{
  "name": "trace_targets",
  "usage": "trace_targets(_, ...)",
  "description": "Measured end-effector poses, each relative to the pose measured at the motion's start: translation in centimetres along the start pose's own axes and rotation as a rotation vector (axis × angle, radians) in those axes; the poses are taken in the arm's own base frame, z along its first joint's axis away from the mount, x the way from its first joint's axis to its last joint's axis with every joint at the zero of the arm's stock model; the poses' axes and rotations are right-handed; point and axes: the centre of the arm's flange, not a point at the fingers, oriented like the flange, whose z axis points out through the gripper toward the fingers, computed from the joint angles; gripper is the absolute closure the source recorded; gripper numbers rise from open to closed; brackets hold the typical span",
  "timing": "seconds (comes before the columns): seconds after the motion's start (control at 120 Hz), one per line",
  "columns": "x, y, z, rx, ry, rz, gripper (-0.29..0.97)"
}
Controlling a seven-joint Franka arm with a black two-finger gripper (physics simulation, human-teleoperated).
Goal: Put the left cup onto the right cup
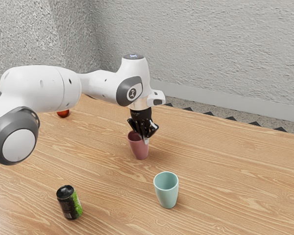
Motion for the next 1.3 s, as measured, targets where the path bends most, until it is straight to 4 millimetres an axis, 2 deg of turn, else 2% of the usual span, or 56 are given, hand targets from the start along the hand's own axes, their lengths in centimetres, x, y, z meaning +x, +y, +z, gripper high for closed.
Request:
trace_targets(0.283, 0.0, 0.2, -0.1, 0.004, -0.001, -0.012, 0.79)
trace_targets(0.5, -0.5, 1.1, -1.7, 0.011, -0.001, -0.011, 0.79)
trace_targets(0.783, -1.6, 4.2, -4.4, 0.015, -0.001, 0.013, 0.79)
trace_targets(1.3, -4.8, 11.3, -10.2, 0.051, 0.024, 0.087, 0.79)
